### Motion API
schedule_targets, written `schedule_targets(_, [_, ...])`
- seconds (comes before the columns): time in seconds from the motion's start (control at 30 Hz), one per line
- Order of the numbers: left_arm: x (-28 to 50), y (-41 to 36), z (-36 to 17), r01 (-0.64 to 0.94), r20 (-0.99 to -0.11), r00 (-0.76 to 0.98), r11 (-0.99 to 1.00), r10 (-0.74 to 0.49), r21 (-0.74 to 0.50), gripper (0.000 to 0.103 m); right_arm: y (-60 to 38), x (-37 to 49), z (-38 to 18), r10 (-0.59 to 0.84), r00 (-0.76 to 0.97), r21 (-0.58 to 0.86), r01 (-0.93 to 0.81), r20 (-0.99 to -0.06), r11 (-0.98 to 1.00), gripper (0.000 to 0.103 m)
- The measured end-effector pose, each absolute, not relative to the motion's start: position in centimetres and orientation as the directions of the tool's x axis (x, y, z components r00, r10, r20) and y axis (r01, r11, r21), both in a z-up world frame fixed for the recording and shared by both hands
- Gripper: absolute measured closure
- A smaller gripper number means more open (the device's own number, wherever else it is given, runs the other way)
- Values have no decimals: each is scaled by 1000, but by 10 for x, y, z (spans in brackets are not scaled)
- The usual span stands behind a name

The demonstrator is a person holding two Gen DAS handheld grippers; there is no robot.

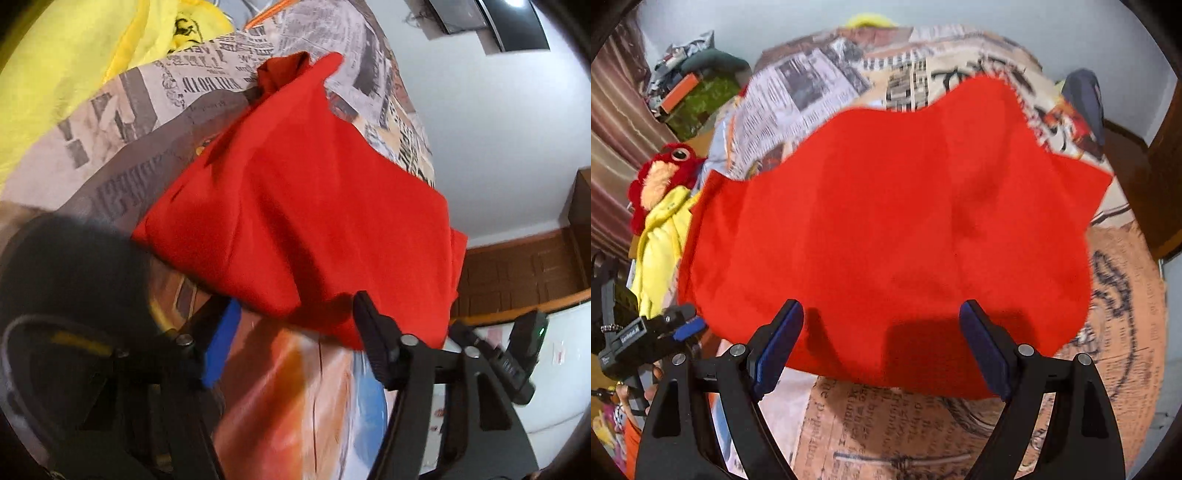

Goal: Fold large clothes

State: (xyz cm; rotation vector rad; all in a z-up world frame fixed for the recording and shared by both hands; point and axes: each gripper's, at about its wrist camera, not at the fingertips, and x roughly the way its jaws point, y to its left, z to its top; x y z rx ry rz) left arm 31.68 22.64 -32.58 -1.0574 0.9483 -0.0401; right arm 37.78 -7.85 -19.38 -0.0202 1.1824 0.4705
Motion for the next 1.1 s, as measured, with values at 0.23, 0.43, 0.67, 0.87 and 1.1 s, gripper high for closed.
schedule_targets(0.23, [349, 239, -352, -416, -576, 702, 416, -419, -809, 74, -85, 382, -199, 387, 282, 284, -345, -878, 895, 19])
schedule_targets(0.43, [372, 235, -344, -474, -640, 689, 456, -341, -753, 91, -78, 379, -195, 360, 292, 248, -357, -886, 900, 19])
schedule_targets(0.67, [342, 228, -250, -399, -619, 768, 632, -165, -664, 98, -62, 371, -171, 336, 334, 192, -397, -881, 898, 19])
schedule_targets(0.87, [319, 227, -183, -339, -524, 848, 677, -81, -653, 99, -16, 361, -167, 345, 319, 161, -485, -883, 859, 19])
schedule_targets(1.1, [311, 201, -146, -288, -510, 858, 756, -69, -588, 99, 38, 332, -214, 323, 217, 129, -612, -921, 780, 12])
